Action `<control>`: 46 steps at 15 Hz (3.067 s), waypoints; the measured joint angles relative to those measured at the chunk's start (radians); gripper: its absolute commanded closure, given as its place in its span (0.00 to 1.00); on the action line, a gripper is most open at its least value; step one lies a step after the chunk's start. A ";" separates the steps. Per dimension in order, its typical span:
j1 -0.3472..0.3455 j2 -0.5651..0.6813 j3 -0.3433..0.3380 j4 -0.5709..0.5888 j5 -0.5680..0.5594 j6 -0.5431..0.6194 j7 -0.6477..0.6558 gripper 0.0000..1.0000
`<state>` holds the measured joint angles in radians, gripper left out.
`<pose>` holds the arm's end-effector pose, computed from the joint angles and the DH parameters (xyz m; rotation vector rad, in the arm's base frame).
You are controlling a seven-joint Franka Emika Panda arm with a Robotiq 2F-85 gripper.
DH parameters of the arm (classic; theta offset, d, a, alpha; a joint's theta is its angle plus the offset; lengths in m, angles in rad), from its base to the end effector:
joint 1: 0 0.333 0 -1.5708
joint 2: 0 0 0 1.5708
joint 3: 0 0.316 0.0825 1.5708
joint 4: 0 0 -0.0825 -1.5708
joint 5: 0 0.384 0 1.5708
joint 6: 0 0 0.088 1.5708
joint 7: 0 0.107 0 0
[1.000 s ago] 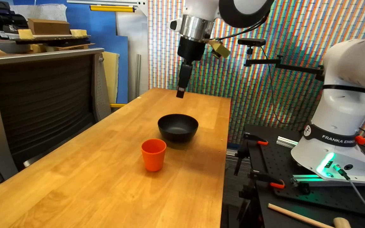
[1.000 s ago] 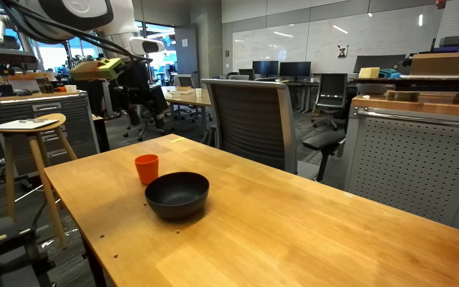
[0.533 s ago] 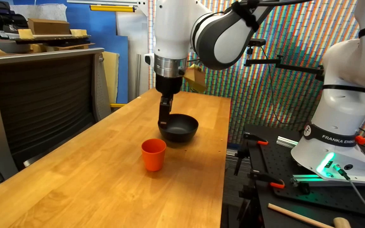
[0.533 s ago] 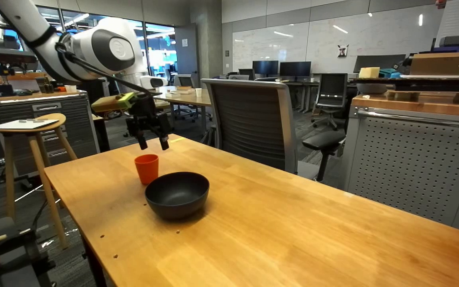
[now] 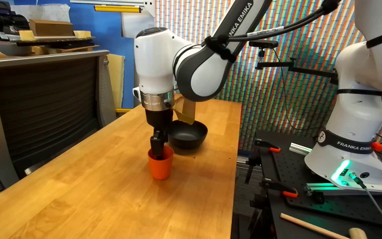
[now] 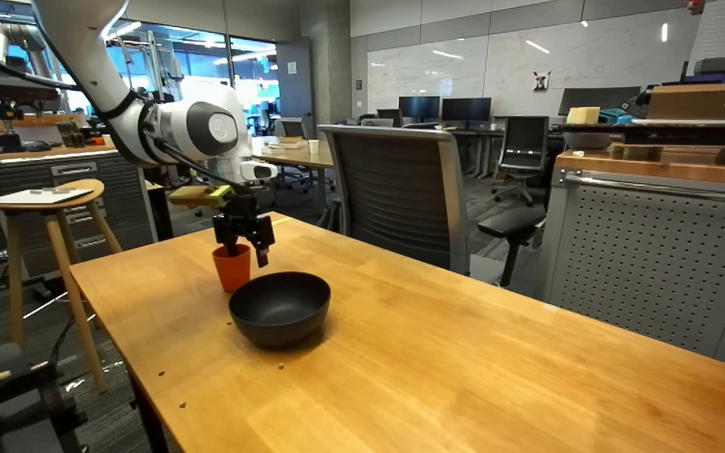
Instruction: Pick up the orange cup and put it in the black bowl
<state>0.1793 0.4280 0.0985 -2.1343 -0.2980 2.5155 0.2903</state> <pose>0.5457 0.1587 0.2001 2.9884 0.3378 -0.0039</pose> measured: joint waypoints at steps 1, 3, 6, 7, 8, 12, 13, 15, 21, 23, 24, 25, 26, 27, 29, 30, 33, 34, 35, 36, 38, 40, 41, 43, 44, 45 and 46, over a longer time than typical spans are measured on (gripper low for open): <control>0.001 0.021 0.000 0.015 0.022 -0.005 -0.002 0.51; 0.001 0.052 0.000 0.039 0.073 -0.019 -0.012 0.67; 0.001 0.074 0.001 0.061 0.144 -0.035 -0.040 0.89; 0.001 0.075 0.001 0.065 0.165 -0.040 -0.049 0.98; 0.000 0.075 0.001 0.068 0.182 -0.043 -0.057 1.00; -0.009 0.060 -0.002 0.078 0.223 -0.055 -0.072 0.99; -0.010 0.049 -0.010 0.078 0.223 -0.055 -0.072 0.99; 0.000 0.016 -0.057 0.074 0.186 -0.051 -0.029 0.99; 0.024 -0.169 -0.248 -0.018 -0.187 -0.052 0.212 0.99; 0.022 -0.225 -0.280 -0.059 -0.309 -0.068 0.346 0.99; 0.017 -0.248 -0.281 -0.078 -0.336 -0.093 0.400 0.99; 0.011 -0.264 -0.276 -0.097 -0.338 -0.118 0.427 0.99; 0.001 -0.275 -0.264 -0.119 -0.319 -0.133 0.433 0.99; -0.011 -0.276 -0.247 -0.141 -0.290 -0.132 0.424 0.99; -0.037 -0.259 -0.208 -0.188 -0.196 -0.082 0.359 0.99; -0.048 -0.240 -0.194 -0.207 -0.146 -0.044 0.321 0.99; -0.081 -0.156 -0.173 -0.224 -0.016 0.069 0.194 0.99; -0.089 -0.128 -0.173 -0.221 0.008 0.094 0.161 0.71; -0.098 -0.105 -0.174 -0.215 0.024 0.111 0.133 0.69; -0.104 -0.095 -0.174 -0.205 0.042 0.119 0.106 0.64; -0.108 -0.088 -0.178 -0.191 0.048 0.119 0.075 0.47; -0.099 -0.094 -0.175 -0.184 0.046 0.119 0.051 0.31; -0.093 -0.102 -0.168 -0.182 0.047 0.119 0.034 0.24; -0.089 -0.140 -0.140 -0.181 0.059 0.119 -0.005 0.09; -0.088 -0.167 -0.124 -0.182 0.070 0.117 -0.025 0.01; -0.088 -0.201 -0.110 -0.184 0.090 0.114 -0.049 0.00; -0.089 -0.238 -0.097 -0.187 0.121 0.104 -0.078 0.00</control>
<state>0.0901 0.1905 0.0011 -2.3208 -0.1775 2.6192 0.2119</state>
